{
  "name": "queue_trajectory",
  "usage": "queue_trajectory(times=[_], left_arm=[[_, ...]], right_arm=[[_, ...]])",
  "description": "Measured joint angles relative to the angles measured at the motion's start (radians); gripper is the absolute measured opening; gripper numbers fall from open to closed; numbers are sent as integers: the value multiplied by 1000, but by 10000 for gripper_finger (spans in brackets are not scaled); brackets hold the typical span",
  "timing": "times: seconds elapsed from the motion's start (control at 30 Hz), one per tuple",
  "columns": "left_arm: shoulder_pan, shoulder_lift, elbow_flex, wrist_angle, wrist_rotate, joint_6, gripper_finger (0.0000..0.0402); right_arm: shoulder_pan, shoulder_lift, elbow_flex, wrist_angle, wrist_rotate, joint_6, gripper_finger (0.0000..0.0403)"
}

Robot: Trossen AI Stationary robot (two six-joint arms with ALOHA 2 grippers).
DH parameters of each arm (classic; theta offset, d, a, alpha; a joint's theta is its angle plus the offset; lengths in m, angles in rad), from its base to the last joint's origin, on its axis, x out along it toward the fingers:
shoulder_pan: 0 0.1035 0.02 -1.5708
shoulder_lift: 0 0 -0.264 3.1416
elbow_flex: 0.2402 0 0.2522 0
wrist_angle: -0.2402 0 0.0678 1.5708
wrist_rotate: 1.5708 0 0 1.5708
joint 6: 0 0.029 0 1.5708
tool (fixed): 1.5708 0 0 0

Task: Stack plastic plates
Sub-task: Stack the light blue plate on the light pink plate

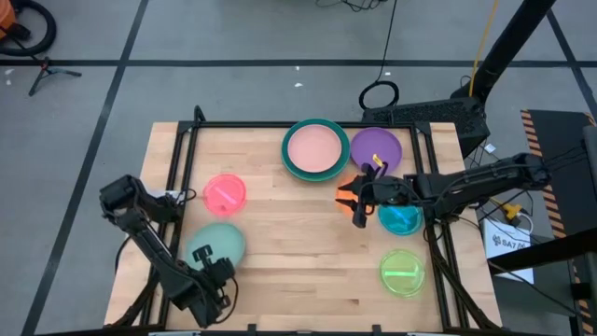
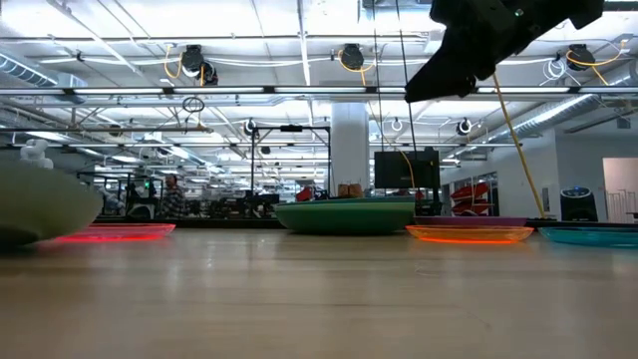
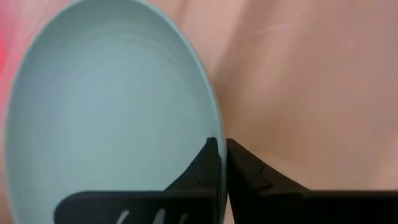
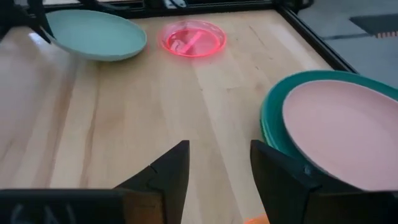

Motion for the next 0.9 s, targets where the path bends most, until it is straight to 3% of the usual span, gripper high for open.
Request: queue_trajectory(times=[0.1, 0.27, 0.37, 0.5, 0.73, 0.9], left_arm=[[4, -5, 86, -11, -12, 88, 12], [47, -6, 225, -35, -133, 292, 12], [85, -6, 265, -42, -198, 449, 12], [149, -6, 273, -32, -210, 635, 12], [242, -6, 273, 53, -214, 867, 12], [261, -6, 273, 58, -214, 916, 11]], right_arm=[[34, 9, 0, 29, -13, -43, 164], [88, 73, 1, 191, -159, -163, 164], [121, 133, 1, 288, -209, -227, 164], [160, 210, 4, 422, -215, -279, 164], [195, 323, 135, 428, -211, -363, 174], [212, 403, 253, 324, -245, -428, 181]])
